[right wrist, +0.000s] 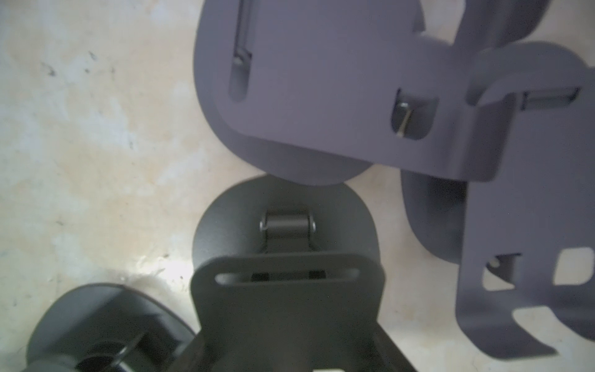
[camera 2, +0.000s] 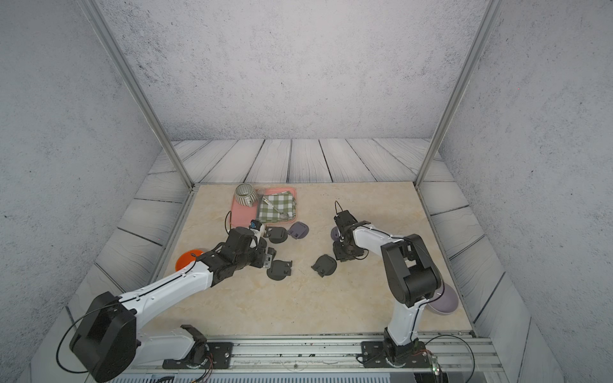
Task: Open the phone stand
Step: Pick up the phone stand at the center of the board.
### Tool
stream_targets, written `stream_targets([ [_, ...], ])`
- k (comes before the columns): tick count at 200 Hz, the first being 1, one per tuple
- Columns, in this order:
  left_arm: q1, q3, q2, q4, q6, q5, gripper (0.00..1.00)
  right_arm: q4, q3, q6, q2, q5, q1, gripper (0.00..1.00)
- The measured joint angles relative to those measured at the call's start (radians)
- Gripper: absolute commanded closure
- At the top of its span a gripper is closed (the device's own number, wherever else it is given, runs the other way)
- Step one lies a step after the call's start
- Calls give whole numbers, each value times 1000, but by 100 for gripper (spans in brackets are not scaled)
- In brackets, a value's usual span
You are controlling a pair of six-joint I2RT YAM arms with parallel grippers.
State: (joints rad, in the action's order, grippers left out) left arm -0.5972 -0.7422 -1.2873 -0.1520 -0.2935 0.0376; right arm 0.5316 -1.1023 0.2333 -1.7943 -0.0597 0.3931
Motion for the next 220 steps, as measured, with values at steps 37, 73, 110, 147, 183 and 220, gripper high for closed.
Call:
stream_targets([
  [37,-6,-3,-4,10,-23,4,2,14,19,0,83,0,1,48],
  [73,-17,-3,18,16,-32,-22,2,-16,60,1,182,27,1,47],
  [110,-18,-3,74,36,-31,-140,1,-71,152,6,270,111,1,47],
  [147,-18,-3,93,84,-40,-257,1,-115,219,20,360,191,3,47],
  [183,-18,8,87,161,-71,-390,2,-136,249,24,439,241,30,46],
  [220,-18,10,23,252,-111,-539,3,-164,278,28,527,245,92,46],
])
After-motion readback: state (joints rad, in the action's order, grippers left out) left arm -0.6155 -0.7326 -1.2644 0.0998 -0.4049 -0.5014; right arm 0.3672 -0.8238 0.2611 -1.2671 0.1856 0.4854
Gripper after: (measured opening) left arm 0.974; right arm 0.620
